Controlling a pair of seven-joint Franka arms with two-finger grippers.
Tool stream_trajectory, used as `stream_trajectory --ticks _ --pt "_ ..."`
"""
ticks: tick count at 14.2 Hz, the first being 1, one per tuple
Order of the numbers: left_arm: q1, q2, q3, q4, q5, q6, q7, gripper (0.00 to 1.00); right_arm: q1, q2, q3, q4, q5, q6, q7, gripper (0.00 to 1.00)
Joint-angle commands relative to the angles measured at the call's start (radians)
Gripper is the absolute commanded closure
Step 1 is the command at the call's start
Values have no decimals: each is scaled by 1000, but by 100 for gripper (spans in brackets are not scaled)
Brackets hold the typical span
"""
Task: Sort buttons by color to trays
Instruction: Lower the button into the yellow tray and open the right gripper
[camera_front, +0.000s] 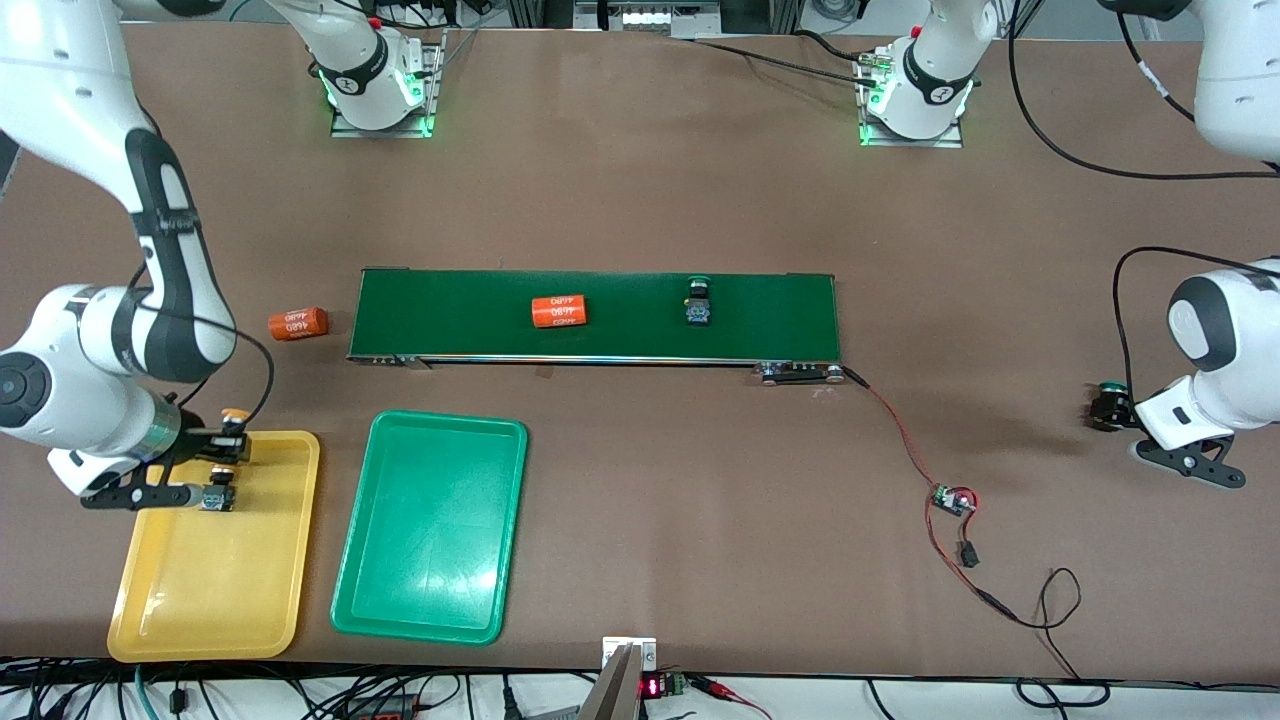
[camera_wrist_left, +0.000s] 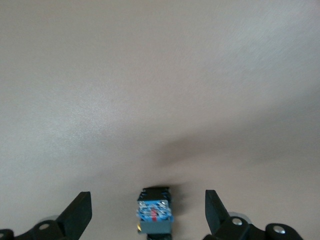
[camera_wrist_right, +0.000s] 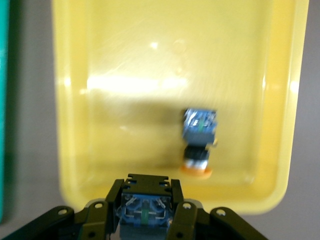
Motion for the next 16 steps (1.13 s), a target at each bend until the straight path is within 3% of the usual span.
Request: stream_trajectory --ticks 1,3,7,8,9,10,12,14,16 --pt "13 19 6 -13 8 11 42 0 -35 97 17 69 0 99 -46 88" --pt "21 26 6 -32 -9 11 41 0 -38 140 15 69 0 191 -77 88" --pt "25 57 20 -32 -49 11 30 8 -29 156 18 69 1 212 -51 85" --pt "25 59 22 -35 -64 6 28 14 -27 156 20 68 3 212 -42 66" --pt "24 59 25 -42 -66 3 28 26 -27 156 20 65 7 212 -34 9" --pt "25 59 25 -44 -66 -3 21 40 -24 154 18 60 31 212 -34 0" --pt "24 52 25 -44 -66 -40 21 76 -20 145 18 60 50 209 -41 0" --pt "22 42 25 -38 -66 -64 19 90 -6 118 20 57 55 175 -42 0" --pt "15 -4 22 -32 -66 -159 18 90 19 75 18 47 65 120 -40 0"
